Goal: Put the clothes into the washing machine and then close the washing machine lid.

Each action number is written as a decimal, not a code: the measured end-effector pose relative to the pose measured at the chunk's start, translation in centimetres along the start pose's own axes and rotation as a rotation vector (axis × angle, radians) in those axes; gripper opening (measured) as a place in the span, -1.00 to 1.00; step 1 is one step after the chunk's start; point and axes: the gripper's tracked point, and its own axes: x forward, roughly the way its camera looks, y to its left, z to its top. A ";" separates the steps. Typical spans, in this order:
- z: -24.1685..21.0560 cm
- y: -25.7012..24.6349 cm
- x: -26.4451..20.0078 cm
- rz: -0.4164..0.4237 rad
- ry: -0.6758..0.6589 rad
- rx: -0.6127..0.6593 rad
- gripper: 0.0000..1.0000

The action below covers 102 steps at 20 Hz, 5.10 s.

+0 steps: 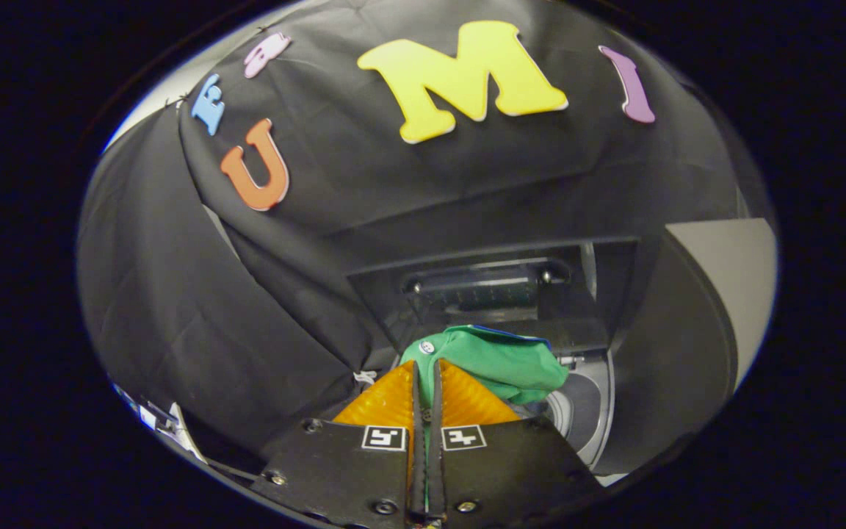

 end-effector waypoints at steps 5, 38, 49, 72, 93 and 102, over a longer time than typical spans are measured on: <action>-4.5 -3.6 4.0 -0.080 0.123 0.040 -0.90; -11.5 -7.8 6.7 -0.277 0.299 0.036 0.55; -7.0 -6.9 4.5 -0.287 0.180 -0.060 0.56; 11.3 -2.9 5.0 -0.331 -0.132 -0.215 0.56; 13.8 -4.3 11.1 -0.434 -0.024 -0.100 0.57; 13.4 -4.2 10.1 -0.433 -0.066 -0.110 0.57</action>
